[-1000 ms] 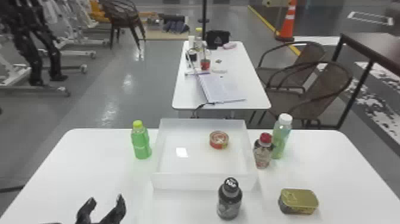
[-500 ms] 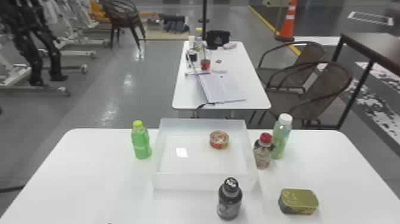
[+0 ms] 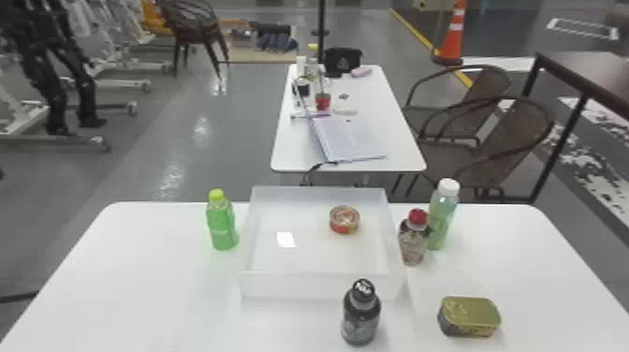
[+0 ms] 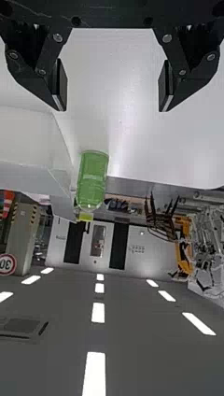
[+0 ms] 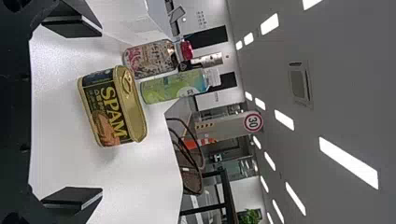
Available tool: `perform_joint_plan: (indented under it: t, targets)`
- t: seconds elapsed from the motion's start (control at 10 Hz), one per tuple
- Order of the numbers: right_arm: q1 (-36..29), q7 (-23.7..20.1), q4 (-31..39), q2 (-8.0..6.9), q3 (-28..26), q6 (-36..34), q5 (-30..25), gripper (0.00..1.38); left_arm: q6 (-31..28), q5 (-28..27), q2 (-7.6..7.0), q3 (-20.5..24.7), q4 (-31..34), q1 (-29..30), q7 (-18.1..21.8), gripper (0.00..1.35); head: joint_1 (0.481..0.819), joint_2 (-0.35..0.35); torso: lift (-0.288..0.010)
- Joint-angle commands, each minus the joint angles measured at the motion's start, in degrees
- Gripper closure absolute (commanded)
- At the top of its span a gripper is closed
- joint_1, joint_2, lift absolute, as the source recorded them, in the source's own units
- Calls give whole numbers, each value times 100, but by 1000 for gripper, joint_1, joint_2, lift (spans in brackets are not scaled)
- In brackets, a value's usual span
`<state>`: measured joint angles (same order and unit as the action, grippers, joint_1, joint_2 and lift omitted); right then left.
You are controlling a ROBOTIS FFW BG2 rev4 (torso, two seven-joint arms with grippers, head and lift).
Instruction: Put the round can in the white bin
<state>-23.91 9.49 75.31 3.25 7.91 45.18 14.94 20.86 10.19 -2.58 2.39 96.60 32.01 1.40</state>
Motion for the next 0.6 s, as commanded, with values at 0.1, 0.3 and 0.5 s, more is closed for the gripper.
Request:
perform_joint_plan:
  t: [0.1,0.3,0.5]
  targets:
    - [18,0,-8,-8,0,0,-8,94,-29,80,-14,-28,-36,-28,0,496,549,0,-100]
    - [9,0,-8,-8,0,0,-8,96,-38,115,-32,-45,-36,-37,0,492,549,0,-100]
    - [18,0,-17,-8,0,0,-8,96,-65,221,-41,-72,-62,-46,0,496,549,0,-100]
